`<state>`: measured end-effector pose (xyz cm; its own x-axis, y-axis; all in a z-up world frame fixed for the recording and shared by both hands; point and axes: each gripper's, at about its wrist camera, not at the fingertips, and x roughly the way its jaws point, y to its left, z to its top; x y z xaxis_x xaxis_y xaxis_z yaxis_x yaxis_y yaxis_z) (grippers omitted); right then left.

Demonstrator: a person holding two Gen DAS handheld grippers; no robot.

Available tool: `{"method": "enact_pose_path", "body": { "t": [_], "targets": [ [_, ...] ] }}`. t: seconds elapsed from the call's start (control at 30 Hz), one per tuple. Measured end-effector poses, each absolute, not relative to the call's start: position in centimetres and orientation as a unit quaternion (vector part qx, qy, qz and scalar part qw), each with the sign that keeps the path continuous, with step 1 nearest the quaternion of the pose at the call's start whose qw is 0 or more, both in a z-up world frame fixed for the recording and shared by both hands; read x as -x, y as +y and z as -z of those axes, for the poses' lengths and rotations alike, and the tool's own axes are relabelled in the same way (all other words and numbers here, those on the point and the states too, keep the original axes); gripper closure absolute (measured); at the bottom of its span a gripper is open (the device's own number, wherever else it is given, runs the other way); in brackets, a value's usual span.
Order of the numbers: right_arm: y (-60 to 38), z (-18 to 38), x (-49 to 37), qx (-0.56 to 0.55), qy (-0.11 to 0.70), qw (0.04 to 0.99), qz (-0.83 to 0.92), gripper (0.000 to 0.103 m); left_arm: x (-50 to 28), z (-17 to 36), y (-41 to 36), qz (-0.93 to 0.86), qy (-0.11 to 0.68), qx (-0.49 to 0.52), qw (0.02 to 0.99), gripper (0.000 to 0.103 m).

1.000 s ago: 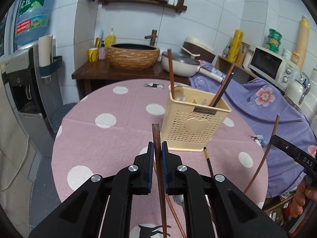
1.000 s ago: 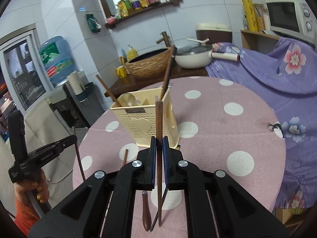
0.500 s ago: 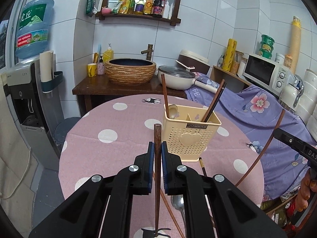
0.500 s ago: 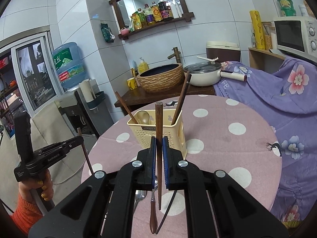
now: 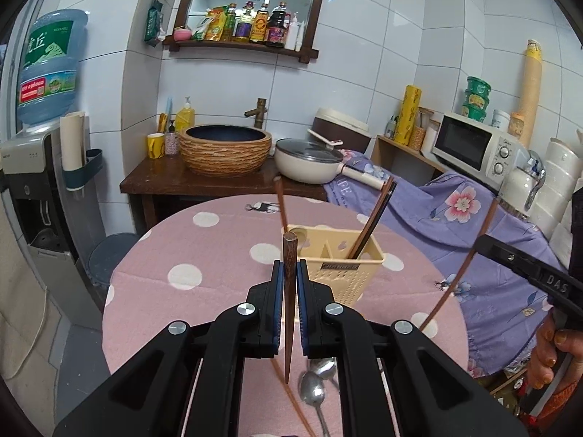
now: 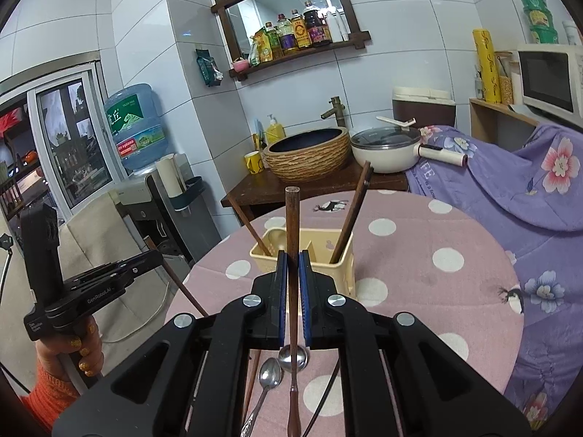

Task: Organize utensils
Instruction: 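Lift both wooden chopsticks and lower them into the cream holder with both tools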

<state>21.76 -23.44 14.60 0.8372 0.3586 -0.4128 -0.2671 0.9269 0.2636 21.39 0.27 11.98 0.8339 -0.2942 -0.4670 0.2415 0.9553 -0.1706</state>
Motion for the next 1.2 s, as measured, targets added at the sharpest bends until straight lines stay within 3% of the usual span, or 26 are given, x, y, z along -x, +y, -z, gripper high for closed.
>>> {"method": "enact_pose_path", "body": {
  "t": [0.4, 0.57, 1.2],
  "targets": [
    [-22.5, -23.3, -27.1, -0.090, 0.181, 0.967, -0.155, 0.096, -26.3, -22.4, -2.3, 0.173, 0.205, 0.054, 0.962, 0.096],
    [-22.2, -25.6, -29.6, -0.084, 0.161, 0.974, -0.134, 0.096, -28.8, -24.3, -3.0, 0.163, 0.193, 0.067, 0.965, 0.096],
    [-23.2, -14.7, -35.2, -0.136, 0.229, 0.959, -0.092, 0.096, -33.8, -13.4, -5.3, 0.123, 0.271, 0.057, 0.953, 0.096]
  ]
}}
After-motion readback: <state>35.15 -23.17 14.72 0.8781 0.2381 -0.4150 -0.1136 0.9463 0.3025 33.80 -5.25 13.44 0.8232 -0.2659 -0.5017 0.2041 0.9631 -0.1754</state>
